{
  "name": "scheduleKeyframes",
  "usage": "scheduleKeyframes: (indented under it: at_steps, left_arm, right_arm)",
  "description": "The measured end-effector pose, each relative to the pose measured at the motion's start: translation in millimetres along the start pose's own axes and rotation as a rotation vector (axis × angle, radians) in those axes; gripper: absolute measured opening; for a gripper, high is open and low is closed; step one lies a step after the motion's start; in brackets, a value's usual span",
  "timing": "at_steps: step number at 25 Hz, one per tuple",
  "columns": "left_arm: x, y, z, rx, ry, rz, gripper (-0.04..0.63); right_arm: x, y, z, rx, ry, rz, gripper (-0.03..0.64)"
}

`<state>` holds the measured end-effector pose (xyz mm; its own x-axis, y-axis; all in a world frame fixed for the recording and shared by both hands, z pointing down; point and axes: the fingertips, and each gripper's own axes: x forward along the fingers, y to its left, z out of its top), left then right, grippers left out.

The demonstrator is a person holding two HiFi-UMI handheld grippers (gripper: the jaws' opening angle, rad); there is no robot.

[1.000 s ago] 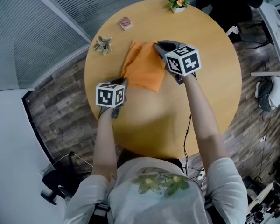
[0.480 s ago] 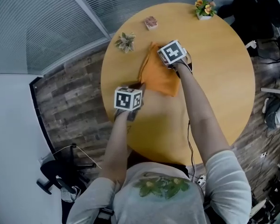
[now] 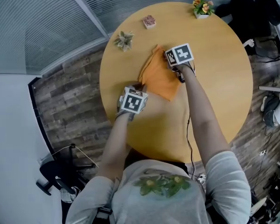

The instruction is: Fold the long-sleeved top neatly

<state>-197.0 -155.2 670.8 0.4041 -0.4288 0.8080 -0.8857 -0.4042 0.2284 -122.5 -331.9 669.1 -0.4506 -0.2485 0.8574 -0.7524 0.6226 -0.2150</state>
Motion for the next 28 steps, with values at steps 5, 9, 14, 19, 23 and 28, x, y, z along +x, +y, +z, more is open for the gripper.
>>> scheduleKeyframes:
  at_steps: [5, 9, 14, 19, 23, 28]
  left_arm:
    - [-13.7, -38.0, -37.8, 0.053, 0.066, -0.07, 0.028]
    - [-25.3, -73.2, -71.5, 0.115, 0.103, -0.094, 0.028]
    - [-25.5, -87.6, -84.8, 0.201, 0.104, -0.06, 0.028]
    - [-33.6, -81.1, -73.8, 0.133, 0.112, -0.041, 0.053]
    - [-58.3, -65.8, -51.1, 0.055, -0.002, 0.042, 0.147]
    - [-111.1, -73.5, -17.4, -0.046, -0.209, 0.1, 0.149]
  right_arm:
    - [-28.8, 9.4, -61.0, 0.076, -0.003, 0.038, 0.037]
    - [-61.0, 20.9, -122.3, 0.084, -0.013, -0.017, 0.035]
    - [-88.4, 17.7, -176.9, 0.295, -0.068, -0.034, 0.035]
    - [-109.4, 18.2, -170.2, 0.293, -0.147, -0.049, 0.074]
    - [-153.9, 13.2, -157.1, 0.323, -0.294, -0.08, 0.147]
    - [-239.9, 23.4, -153.8, 0.308, -0.518, -0.107, 0.147]
